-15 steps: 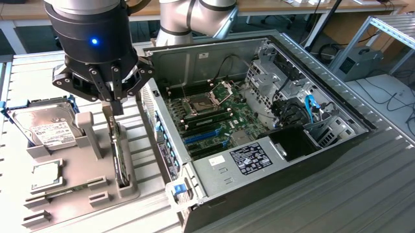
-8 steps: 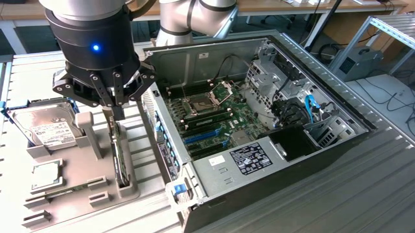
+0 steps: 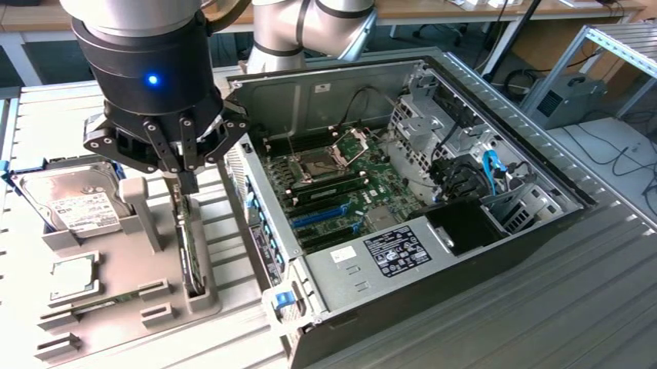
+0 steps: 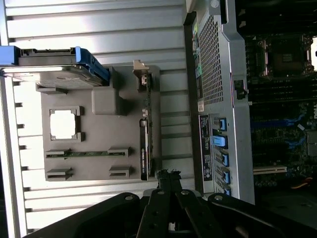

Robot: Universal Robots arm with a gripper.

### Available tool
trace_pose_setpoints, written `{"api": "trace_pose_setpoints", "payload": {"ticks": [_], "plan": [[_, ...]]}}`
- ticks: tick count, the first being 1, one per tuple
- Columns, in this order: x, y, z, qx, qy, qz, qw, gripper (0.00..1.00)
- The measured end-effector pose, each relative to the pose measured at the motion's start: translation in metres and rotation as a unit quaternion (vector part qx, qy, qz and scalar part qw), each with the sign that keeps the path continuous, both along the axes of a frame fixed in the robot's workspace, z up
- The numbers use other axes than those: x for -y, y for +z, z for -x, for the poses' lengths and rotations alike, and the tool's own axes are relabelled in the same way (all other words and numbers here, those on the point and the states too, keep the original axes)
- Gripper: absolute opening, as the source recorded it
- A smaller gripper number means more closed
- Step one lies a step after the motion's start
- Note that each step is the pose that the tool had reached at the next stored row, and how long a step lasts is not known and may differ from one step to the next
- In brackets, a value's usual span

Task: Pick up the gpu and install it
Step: 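Pick up the gpu and move the gpu toward the slot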

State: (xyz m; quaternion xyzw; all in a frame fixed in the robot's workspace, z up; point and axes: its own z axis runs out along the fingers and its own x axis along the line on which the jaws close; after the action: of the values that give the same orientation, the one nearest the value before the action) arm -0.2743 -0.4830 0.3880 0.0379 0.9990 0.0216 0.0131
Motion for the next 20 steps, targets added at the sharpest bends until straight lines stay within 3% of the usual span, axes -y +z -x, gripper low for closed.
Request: {"api": "trace_pose_setpoints", "payload": {"ticks": [8,14,20], "plan": [[0.0000,0.0000,0.0000,0.0000,0.000,0.0000,1.0000,0.11],[0.0000,0.0000,0.0000,0.0000,0.000,0.0000,1.0000,0.42],[0.0000,-0.0011,0.0001,0.0000,0.000,-0.0001,1.0000,0.42]]}}
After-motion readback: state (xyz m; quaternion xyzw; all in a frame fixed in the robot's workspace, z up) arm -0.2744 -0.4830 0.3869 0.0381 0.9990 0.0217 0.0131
